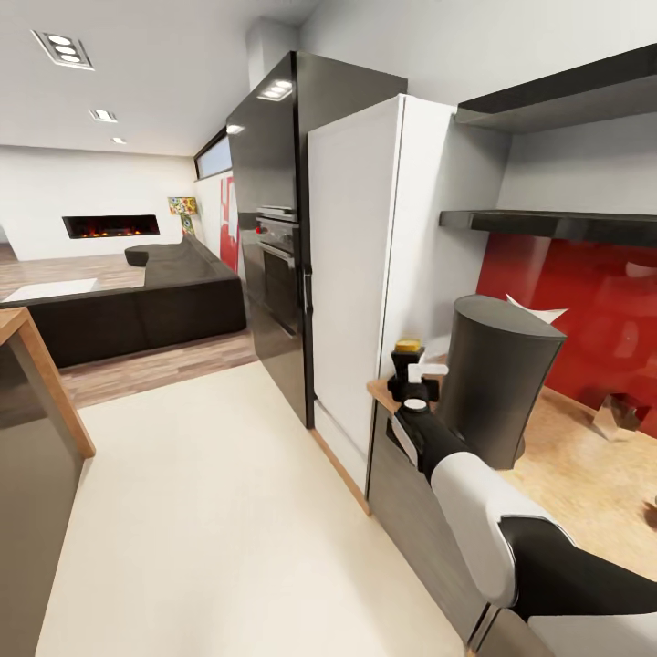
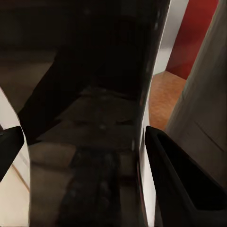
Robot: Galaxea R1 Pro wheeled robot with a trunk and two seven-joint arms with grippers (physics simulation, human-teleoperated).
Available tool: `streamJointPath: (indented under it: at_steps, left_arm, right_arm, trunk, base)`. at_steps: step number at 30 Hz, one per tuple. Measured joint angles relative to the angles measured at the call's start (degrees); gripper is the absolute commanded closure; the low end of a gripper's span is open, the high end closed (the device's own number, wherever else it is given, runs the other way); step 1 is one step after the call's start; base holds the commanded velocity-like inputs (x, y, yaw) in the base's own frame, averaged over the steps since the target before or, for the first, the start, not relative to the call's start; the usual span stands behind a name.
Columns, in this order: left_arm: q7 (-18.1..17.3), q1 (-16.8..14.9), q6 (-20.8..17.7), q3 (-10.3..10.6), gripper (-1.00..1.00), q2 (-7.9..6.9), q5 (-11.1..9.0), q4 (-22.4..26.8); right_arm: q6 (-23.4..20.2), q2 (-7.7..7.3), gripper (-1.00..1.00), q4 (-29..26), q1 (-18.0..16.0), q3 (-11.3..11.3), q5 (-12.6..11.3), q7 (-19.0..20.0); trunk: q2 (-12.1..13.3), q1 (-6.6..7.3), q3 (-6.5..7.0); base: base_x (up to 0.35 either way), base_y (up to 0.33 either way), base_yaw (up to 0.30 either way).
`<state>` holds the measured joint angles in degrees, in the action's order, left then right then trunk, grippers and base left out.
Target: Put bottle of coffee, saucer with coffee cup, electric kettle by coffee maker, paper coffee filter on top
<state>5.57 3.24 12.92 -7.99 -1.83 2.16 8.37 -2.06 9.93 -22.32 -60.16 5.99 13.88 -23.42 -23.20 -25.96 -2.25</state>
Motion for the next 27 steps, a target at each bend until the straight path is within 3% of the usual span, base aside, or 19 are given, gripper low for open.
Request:
streamJointPath:
  at_steps: [5,11,27]
  left_arm:
    - [0.2,-0.1,0.0,0.2,-1.00,-0.03,0.0,0.1]
    - [0.1,-0.2,0.0,0.2,-1.00,0.01,0.0,0.1]
    - [0.1,-0.4,0.0,0.1,-1.00,0.05,0.1,0.3]
  right_arm:
    - [0.8,0.00,1.00,1.5,0.0,0.2,-0.9,0.1]
    - [1.0,0.00,1.00,1.8,0.2,0.1,0.1,1.0]
    - [1.1,-0.01,1.00,1.7,0.3,0.1,0.1,1.0]
  trunk:
    - [0.0,0.00,0.00]
    - [0.0,-0.01,0.00]
    - [0.0,-0.04,0.00]
  base:
    - [0.000,0.000,0.000]
    - [-0.025,0.000,0.000]
    - [-0.313,0.000,0.000]
